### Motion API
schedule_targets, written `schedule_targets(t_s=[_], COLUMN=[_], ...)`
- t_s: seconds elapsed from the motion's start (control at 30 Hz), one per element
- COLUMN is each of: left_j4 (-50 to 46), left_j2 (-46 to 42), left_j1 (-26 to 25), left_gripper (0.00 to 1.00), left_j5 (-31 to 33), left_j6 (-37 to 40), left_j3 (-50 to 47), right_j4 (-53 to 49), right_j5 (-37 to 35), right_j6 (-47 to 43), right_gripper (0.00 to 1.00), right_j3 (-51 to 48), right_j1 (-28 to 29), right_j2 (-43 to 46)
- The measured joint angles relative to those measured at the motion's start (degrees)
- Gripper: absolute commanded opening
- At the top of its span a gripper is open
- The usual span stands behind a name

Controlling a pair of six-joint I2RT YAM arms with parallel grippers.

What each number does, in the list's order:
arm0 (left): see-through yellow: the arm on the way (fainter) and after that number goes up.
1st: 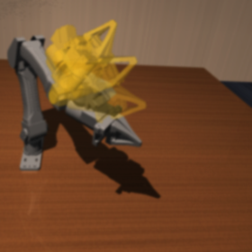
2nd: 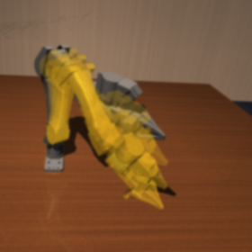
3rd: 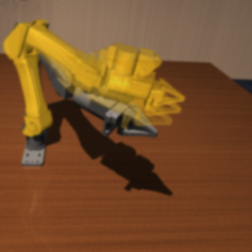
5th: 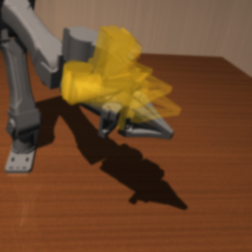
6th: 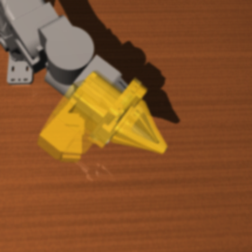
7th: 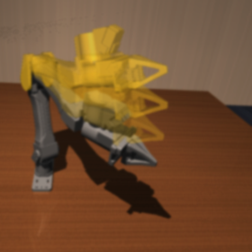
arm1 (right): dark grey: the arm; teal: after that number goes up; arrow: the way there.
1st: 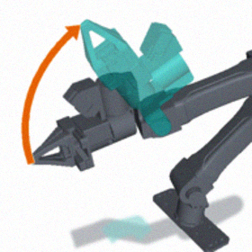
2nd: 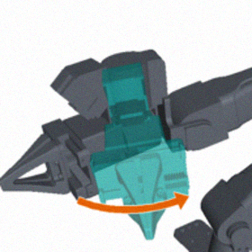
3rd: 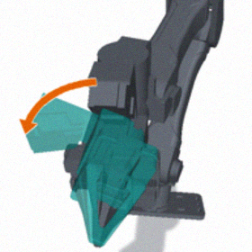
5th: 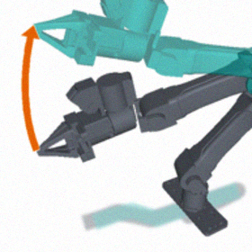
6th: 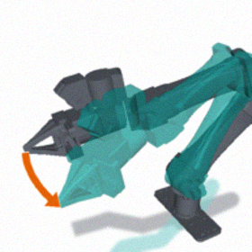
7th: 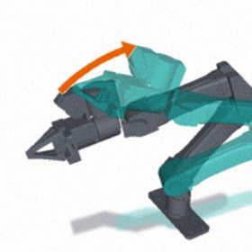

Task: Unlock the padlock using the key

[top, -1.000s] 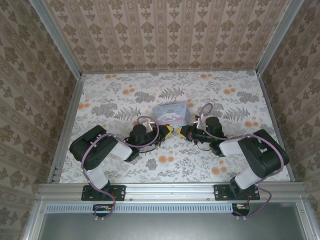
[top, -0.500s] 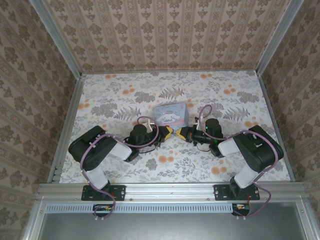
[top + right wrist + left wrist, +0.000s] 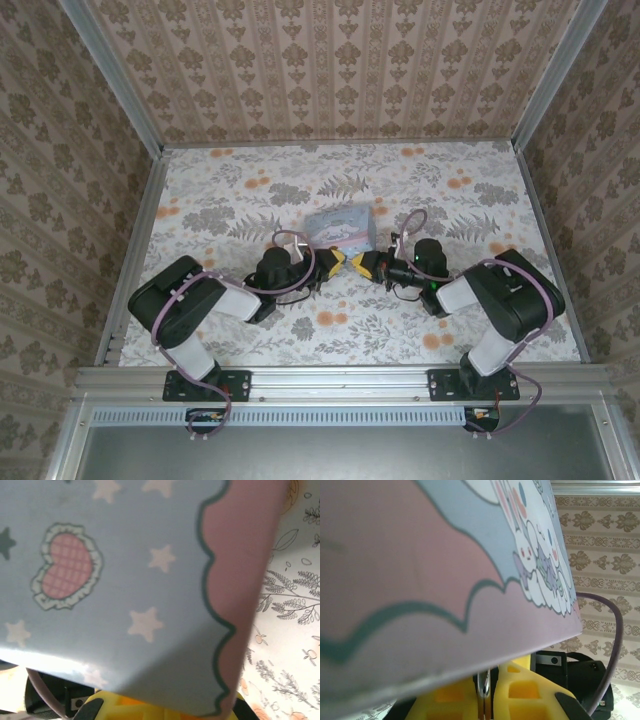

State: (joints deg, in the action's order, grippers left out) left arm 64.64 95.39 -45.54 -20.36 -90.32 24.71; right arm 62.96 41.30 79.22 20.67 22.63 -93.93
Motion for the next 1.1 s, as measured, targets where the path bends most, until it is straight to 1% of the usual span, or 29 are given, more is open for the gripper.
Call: schedule_targets(t_s=[0.13,0.23,0.37,0.47,0.6,0.83,0.97,1.03,1.1], left_j4=[0.07,0.07,-0.15,-0.31,-0.39,-0.55,-0.55,-0.57,-0.55], left_j2=[-0.55,-0.63,-0.63,-0.63,-0.63,-0.66,-0.66,-0.66,-0.66], left_j1=[0.0,0.0,0.31,0.46,0.72,1.31,1.4,1.46,1.31], left_gripper=[0.0,0.0,0.0,0.0,0.0,0.0,0.0,0.0,0.0], left_j5=[-0.66,-1.18,-2.32,-2.89,-3.41,-3.54,-3.56,-3.56,-4.31], left_j6=[0.04,0.11,0.55,1.01,1.64,2.32,2.54,2.64,2.73], left_j3=[-0.63,-0.9,-1.01,-1.01,-1.01,-1.03,-1.03,-1.03,-0.98], right_j4=[-8.76,-13.05,-15.93,-16.09,-13.46,-4.35,-1.4,-1.42,-2.6], right_j5=[0.85,1.66,2.75,3.32,4.46,5.53,5.79,5.86,5.84], right_j6=[-7.52,-11.96,-16.06,-17.11,-14.36,-3.06,2.19,3.17,2.14], right_gripper=[0.0,0.0,0.0,0.0,0.0,0.0,0.0,0.0,0.0], right_j3=[1.79,2.82,3.74,3.78,3.76,2.86,2.58,2.58,2.8], right_j1=[-0.04,-0.13,-0.33,-0.42,-0.66,-0.79,-0.76,-0.72,0.04], right_j2=[3.52,4.59,4.81,4.79,3.26,-1.33,-2.78,-2.82,-2.05])
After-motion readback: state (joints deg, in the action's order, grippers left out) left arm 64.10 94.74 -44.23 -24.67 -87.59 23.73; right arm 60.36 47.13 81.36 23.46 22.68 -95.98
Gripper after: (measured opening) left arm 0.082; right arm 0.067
